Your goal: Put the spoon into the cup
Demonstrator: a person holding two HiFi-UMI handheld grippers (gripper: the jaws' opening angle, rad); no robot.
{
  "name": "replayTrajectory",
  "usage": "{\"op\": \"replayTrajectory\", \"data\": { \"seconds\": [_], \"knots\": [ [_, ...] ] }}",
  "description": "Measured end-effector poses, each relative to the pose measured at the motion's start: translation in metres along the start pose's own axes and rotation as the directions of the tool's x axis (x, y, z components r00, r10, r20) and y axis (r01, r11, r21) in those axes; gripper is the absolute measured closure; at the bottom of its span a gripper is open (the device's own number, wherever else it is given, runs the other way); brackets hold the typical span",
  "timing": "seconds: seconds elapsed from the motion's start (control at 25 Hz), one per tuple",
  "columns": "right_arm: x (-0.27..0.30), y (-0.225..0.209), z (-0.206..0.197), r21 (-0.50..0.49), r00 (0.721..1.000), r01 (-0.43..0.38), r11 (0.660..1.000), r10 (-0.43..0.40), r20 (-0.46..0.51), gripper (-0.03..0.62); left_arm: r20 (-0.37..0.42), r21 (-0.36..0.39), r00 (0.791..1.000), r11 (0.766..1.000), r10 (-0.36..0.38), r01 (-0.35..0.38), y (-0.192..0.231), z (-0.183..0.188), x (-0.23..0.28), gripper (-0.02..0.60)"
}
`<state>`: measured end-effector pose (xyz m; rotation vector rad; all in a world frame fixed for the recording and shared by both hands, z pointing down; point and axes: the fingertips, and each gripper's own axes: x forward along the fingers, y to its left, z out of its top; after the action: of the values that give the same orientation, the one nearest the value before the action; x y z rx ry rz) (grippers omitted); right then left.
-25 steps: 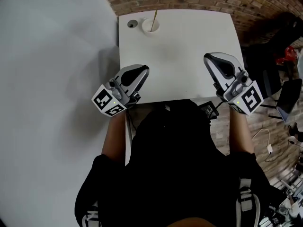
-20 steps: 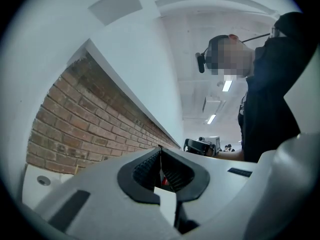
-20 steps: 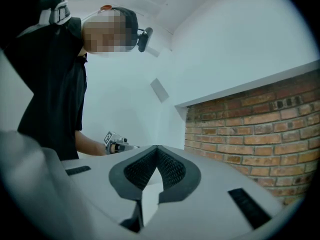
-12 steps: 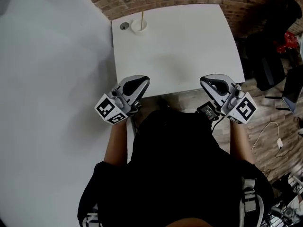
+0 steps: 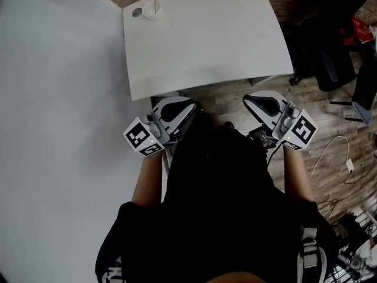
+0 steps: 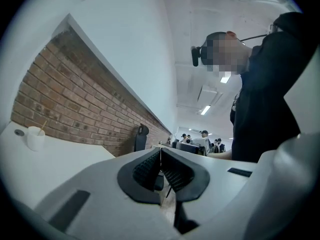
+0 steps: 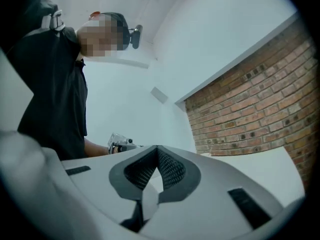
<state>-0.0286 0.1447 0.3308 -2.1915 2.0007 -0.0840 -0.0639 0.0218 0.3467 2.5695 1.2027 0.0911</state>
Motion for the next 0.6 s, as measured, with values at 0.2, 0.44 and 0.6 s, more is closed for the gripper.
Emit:
{"op": "replayTrajectory", "data": {
  "seconds": [0.2, 0.44, 0.6],
  "knots": [
    [-0.003, 0.021, -0.036, 0.064, 0.998, -0.051, 0.997, 0.048, 0.036, 0.588, -0.063, -0.016, 0.997, 0.998, 0.051, -0.053, -0.018, -0.037, -0.021, 0.565],
    [0.006, 0.051, -0.058, 0.097, 0.993, -0.119, 0.988, 0.119, 0.007, 0.588, -0.078, -0.025, 0.993, 0.996, 0.088, -0.09, -0.032, -0.042, -0.045, 0.565],
    [0.005, 0.068, -0.061, 0.087, 0.995, -0.096, 0.992, 0.097, -0.008, 0.588, -0.136, 0.038, 0.986, 0.995, 0.099, -0.095, -0.041, -0.066, -0.05, 0.565]
  ]
}}
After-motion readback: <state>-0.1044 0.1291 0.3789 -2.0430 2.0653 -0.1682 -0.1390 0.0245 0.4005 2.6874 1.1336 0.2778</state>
